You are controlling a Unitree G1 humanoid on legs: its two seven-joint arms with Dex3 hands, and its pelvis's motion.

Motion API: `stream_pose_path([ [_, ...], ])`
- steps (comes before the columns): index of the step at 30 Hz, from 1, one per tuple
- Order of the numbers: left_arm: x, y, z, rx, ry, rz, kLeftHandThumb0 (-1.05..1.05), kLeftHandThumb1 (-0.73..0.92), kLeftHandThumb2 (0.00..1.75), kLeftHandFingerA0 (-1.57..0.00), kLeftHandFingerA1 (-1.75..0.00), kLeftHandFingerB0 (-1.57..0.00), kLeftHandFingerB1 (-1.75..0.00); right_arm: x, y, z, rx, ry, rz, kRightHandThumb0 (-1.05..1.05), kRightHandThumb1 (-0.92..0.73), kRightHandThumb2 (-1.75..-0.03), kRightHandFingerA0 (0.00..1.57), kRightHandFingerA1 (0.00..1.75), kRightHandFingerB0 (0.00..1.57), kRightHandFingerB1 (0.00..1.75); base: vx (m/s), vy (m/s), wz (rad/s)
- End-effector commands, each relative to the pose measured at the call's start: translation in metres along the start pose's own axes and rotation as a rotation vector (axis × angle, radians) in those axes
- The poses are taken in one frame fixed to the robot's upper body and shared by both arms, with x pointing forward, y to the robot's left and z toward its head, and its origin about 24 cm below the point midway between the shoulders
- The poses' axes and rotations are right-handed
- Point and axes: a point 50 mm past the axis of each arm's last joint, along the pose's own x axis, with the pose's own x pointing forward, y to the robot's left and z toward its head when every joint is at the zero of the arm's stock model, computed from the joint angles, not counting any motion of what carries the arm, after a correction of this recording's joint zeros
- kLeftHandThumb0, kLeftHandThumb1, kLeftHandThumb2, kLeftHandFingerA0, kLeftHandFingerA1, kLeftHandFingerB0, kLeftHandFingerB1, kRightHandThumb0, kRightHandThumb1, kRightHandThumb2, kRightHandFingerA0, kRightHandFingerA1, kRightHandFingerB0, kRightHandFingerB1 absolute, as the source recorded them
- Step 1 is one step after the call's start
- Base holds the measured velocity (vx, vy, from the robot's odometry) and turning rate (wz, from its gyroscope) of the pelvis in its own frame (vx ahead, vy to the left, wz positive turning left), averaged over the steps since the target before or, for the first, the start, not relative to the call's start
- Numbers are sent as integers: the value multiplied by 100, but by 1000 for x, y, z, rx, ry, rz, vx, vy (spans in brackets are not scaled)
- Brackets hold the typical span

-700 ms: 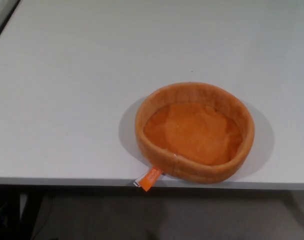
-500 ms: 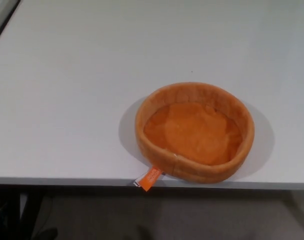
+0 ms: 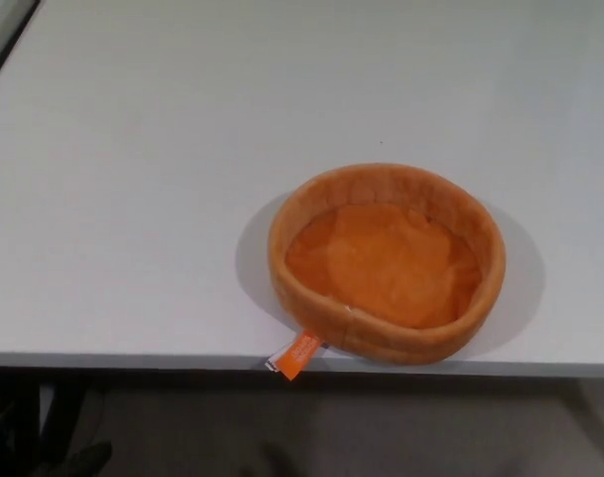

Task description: A soft plate is kept in the center of the table close to the robot and the robot uses its left hand to pick up the plate, turns it upside down and places it back on the table

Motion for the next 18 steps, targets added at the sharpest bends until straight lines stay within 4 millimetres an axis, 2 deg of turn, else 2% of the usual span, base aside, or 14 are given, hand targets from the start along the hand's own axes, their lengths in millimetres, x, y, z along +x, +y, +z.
stream_pose_path([
  [1, -1, 13, 14, 0, -93, 73, -98, 92, 69, -31, -44, -27, -29, 0, -3, 3, -7, -21, 9, -82, -92, -69, 48, 40, 37, 32, 0, 0, 0],
  [3, 1, 16, 18, 17, -115, 95, -99, 92, 71, -32, -44, -29, -30, 1, -2, 4, -12, -23, 8, -82, -92, -69, 49, 39, 37, 32, 0, 0, 0],
  [4, 6, 22, 29, 91, -168, 107, -100, 92, 70, -34, -43, -30, -30, 1, -2, 3, -15, -19, 13, -81, -92, -70, 49, 39, 37, 32, 0, 0, 0],
  [6, 8, 26, 37, 142, -205, 122, -103, 92, 69, -34, -42, -32, -30, 2, -1, 3, -14, -17, 20, -81, -92, -70, 49, 38, 36, 32, 0, 0, 0],
  [9, 25, 35, 62, 242, -321, 159, -105, 91, 69, -36, -43, -33, -31, 1, -1, 3, -12, -18, 21, -82, -92, -70, 49, 39, 38, 32, 0, 0, 0],
  [11, 29, 38, 70, 269, -356, 172, -105, 91, 69, -36, -43, -33, -31, 2, -1, 2, -10, -15, 27, -82, -92, -69, 49, 39, 38, 32, 0, 0, 0],
  [14, 51, 41, 99, 321, -469, 184, -105, 89, 69, -40, -41, -36, -31, 0, 0, 0, -3, -12, 21, -83, -92, -69, 50, 40, 38, 32, 0, 0, 0],
  [16, 58, 42, 108, 346, -503, 186, -105, 89, 69, -40, -39, -36, -31, -1, 1, 0, -8, -12, 17, -83, -92, -69, 51, 40, 37, 31, 0, 0, 0],
  [17, 69, 42, 128, 393, -562, 174, -105, 89, 68, -42, -42, -37, -31, -2, 2, -1, 1, -7, 21, -82, -92, -69, 51, 40, 37, 31, 0, 0, 0],
  [18, 73, 42, 135, 412, -589, 169, -104, 69, 111, -38, -51, -32, -43, -2, 2, -1, 0, -8, 22, -81, -92, -69, 50, 40, 38, 32, 0, 0, 0],
])
